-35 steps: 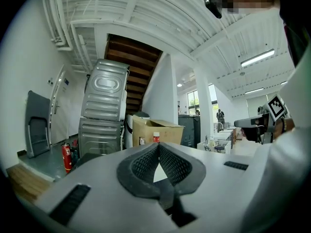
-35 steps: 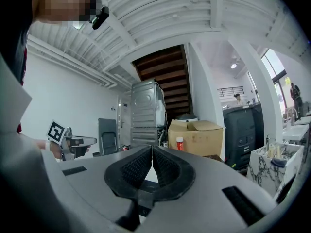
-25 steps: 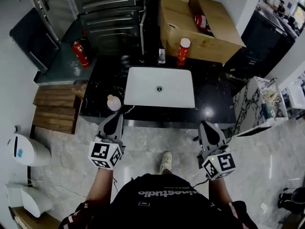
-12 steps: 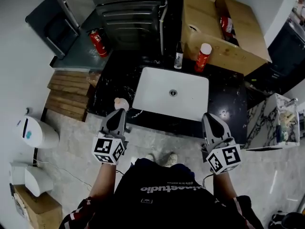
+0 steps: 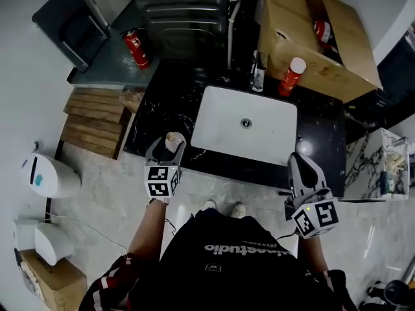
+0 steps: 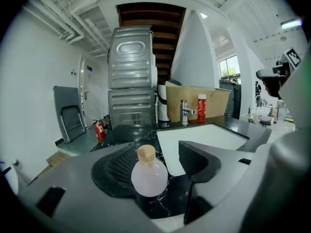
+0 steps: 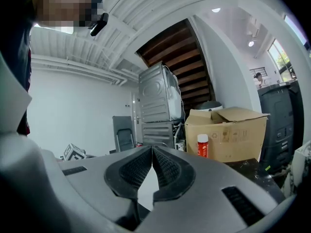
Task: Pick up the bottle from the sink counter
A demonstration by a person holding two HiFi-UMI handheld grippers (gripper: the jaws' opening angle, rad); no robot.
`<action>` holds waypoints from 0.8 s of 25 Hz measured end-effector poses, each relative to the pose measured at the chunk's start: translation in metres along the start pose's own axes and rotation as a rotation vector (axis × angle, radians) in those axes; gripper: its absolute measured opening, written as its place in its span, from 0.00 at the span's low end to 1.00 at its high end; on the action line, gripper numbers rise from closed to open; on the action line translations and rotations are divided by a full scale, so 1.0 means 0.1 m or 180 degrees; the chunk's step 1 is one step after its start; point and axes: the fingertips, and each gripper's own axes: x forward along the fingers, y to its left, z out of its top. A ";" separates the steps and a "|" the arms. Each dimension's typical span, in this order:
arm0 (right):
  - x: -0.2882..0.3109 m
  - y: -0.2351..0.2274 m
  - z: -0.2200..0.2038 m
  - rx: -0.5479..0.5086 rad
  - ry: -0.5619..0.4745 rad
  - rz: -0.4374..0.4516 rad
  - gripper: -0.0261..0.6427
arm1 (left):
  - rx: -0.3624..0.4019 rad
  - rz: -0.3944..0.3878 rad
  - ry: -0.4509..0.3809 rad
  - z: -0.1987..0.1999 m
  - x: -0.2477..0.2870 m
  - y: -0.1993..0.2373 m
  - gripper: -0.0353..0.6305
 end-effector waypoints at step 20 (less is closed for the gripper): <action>0.07 0.14 -0.07 0.0071 0.0125 -0.0205 0.10 | 0.0022 -0.0232 0.0050 -0.28 0.46 0.19 0.27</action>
